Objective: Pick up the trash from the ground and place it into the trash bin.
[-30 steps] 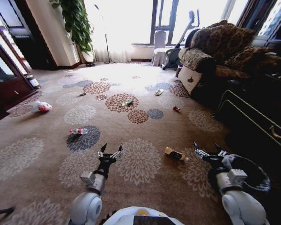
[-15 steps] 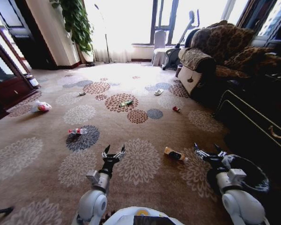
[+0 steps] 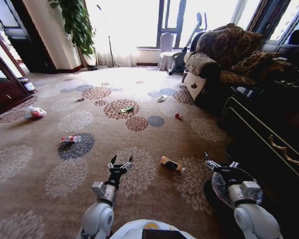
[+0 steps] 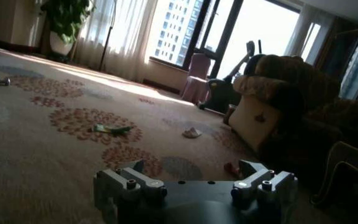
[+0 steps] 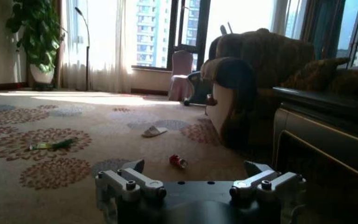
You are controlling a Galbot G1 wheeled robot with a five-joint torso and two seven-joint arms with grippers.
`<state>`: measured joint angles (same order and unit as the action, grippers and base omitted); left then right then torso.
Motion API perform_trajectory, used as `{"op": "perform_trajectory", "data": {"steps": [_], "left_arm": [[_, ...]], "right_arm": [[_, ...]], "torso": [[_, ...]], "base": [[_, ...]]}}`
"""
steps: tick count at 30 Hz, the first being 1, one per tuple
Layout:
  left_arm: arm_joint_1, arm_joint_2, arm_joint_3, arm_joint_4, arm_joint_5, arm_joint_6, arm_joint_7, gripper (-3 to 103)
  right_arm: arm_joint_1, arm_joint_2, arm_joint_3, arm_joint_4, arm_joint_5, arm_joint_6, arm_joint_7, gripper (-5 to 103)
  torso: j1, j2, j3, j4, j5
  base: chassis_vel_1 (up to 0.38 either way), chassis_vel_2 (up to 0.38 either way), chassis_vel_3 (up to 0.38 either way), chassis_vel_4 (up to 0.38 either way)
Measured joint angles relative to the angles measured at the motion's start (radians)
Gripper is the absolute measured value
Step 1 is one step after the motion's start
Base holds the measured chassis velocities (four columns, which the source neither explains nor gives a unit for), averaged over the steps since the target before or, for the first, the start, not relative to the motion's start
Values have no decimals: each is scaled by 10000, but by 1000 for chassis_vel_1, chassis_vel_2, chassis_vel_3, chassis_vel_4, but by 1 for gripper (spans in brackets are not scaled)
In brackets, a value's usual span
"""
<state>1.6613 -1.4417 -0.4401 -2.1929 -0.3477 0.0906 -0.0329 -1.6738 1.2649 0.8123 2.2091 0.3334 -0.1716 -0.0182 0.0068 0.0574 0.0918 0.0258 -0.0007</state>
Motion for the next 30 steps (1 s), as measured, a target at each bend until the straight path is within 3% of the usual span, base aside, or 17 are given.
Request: {"op": "perform_trajectory", "data": {"steps": [7,13,20,25,28,30], "left_arm": [[-98,18,44,103,-29,28,17,100],[-121,2,-42,205,-74,28,15,100],[-111,10,-158,309,-177,-9,-8,100],[-126,-28,-76,455,-177,-84,-52,103],[-181,-67,72,765,-113,-221,-157,97],[-199,-84,107,851,-101,-244,-187,97]], "right_arm": [[6,-270,340,-321,77,226,1,100],[-193,-653,850,-279,223,-1095,1,100],[-129,-1053,1264,-793,108,-1637,-3,100],[237,-2035,1490,-2028,480,-1773,2,100],[232,-3160,1207,-2972,1398,-2047,-2,100],[240,-3447,1116,-3210,1703,-2202,-1,100]], "torso": [[0,1,0,-2,13],[0,0,0,0,-6],[0,0,0,0,5],[0,0,0,-1,10],[0,0,0,0,6],[0,0,0,1,3]], "base": [[-248,-253,259,245],[-29,-27,7,24],[17,11,-14,-12],[0,0,0,0],[0,0,0,0],[0,0,0,0]]}}
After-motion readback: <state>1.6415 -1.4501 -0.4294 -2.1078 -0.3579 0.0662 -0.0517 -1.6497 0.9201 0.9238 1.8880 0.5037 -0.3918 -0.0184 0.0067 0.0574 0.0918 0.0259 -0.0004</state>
